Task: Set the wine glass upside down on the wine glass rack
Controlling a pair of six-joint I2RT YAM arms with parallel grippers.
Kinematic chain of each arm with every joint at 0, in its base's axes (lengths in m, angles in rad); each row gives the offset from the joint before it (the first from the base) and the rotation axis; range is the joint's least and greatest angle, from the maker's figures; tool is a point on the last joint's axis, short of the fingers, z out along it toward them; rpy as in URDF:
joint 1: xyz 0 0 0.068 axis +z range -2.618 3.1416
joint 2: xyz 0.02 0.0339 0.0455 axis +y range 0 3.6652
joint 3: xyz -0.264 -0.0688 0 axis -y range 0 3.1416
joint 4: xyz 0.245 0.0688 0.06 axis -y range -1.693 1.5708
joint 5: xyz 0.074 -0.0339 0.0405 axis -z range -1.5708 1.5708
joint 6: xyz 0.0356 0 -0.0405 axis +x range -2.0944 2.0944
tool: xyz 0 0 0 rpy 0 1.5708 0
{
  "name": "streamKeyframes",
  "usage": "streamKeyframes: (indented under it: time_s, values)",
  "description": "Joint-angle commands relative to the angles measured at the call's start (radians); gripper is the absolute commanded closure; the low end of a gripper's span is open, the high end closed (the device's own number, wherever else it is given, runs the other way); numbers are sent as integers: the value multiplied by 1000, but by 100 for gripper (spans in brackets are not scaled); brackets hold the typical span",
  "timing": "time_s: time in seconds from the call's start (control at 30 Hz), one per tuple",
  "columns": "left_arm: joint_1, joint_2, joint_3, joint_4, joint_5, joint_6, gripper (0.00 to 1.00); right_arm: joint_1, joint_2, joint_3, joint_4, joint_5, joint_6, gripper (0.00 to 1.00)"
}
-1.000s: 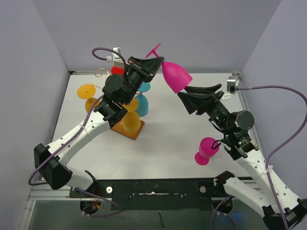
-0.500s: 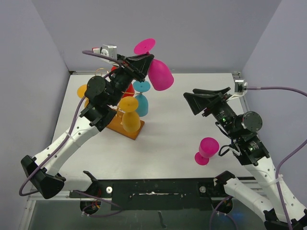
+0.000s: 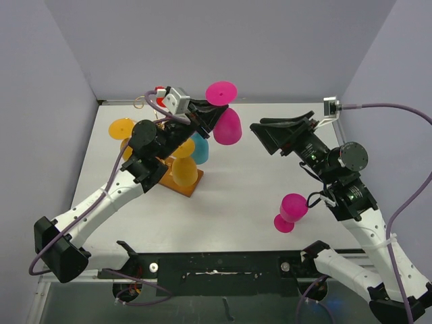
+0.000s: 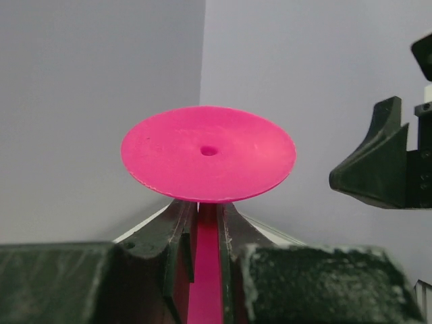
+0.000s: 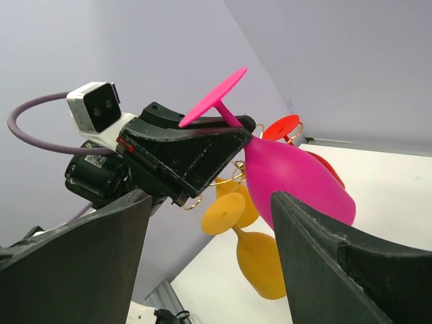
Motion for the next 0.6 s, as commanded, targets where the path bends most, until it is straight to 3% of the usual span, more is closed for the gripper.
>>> streamKeyframes:
  time_s: [0.0,0.23,0.57]
  values:
    - [-4,-15,-5,136,131,85,95,4,11,62,55,-54,65,28]
    - [-12,-5,-21,126,171,163,97,3,74,178,-123,63,157,29]
    - [-23,13,-8,102,193,208,97,3,177,284,-189,13,199,35]
